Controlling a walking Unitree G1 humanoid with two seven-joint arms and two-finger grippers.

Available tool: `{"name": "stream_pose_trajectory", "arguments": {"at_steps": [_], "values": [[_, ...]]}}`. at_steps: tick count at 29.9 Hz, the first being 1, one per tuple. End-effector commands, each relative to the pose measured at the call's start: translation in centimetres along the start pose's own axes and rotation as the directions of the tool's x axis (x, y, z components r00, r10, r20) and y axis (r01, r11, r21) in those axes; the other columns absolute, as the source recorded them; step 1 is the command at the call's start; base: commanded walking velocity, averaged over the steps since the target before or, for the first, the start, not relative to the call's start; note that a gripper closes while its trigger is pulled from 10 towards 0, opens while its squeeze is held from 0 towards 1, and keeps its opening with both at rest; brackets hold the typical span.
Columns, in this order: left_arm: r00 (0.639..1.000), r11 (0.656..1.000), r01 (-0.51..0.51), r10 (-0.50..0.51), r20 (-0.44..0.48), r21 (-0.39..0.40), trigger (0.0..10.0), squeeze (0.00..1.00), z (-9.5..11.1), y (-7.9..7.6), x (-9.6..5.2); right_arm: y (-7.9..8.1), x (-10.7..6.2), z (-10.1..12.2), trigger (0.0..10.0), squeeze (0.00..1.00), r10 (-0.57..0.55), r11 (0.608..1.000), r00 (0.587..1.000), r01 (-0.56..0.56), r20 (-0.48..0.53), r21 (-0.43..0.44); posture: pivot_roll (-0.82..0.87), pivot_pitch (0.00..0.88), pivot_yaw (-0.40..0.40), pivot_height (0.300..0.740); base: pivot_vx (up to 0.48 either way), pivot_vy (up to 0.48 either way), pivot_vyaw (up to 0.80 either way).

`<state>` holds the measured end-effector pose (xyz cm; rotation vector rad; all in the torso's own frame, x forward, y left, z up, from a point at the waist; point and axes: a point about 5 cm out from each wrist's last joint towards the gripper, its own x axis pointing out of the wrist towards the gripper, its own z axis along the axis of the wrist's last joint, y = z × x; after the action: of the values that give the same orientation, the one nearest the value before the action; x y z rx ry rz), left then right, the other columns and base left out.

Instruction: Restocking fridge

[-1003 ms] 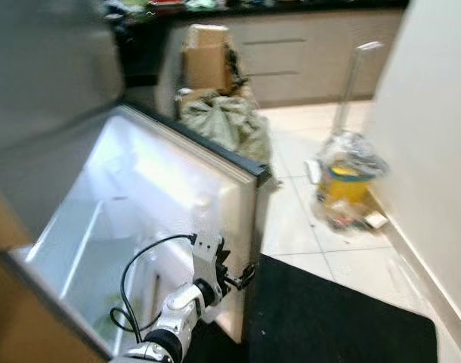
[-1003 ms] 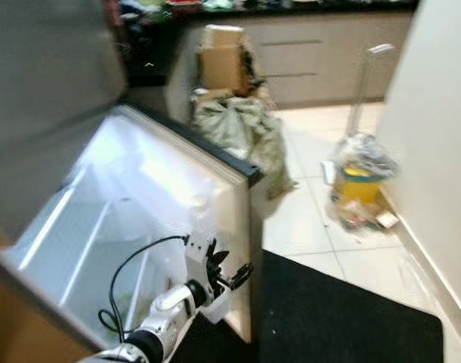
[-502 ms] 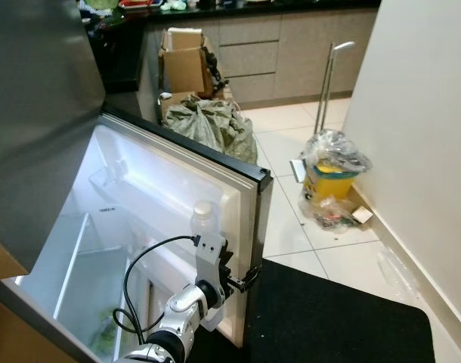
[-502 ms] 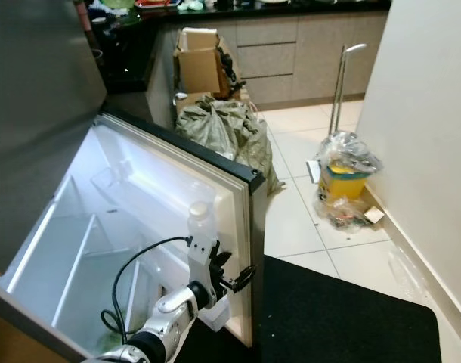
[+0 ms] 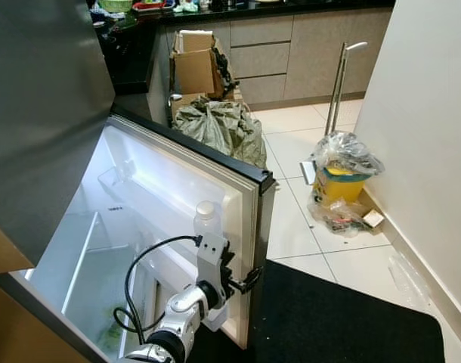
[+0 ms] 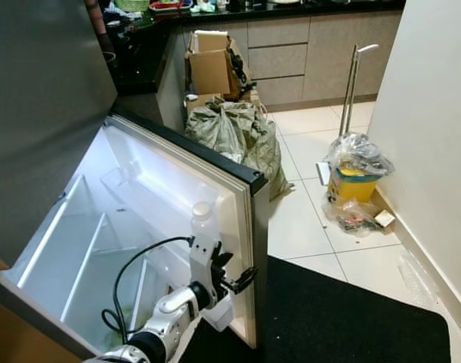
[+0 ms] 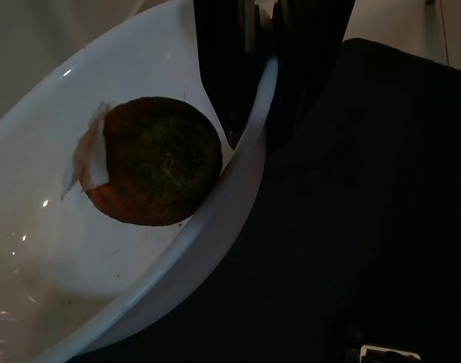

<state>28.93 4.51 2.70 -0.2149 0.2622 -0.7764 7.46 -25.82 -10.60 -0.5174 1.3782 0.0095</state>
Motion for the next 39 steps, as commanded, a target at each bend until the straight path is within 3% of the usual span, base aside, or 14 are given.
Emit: {"name": "stream_pose_trajectory", "arguments": {"at_steps": [1,39], "values": [[1.0,1.0,-0.003,0.003,-0.021,-0.016,10.0,0.0,-0.39,0.12,-0.21,0.08,0.0,-0.04,10.0,0.0,0.003,1.0,1.0,-0.003,0.001,0.014,-0.18,0.042,0.067,0.74,0.0,-0.289,0.0],[1.0,0.999,-0.014,0.014,-0.004,-0.039,10.0,0.0,-0.11,-0.08,0.16,-0.2,0.0,-0.09,10.0,0.0,-0.001,1.0,1.0,0.001,0.001,0.011,-0.19,0.042,0.058,0.74,0.0,-0.402,0.0]]}}
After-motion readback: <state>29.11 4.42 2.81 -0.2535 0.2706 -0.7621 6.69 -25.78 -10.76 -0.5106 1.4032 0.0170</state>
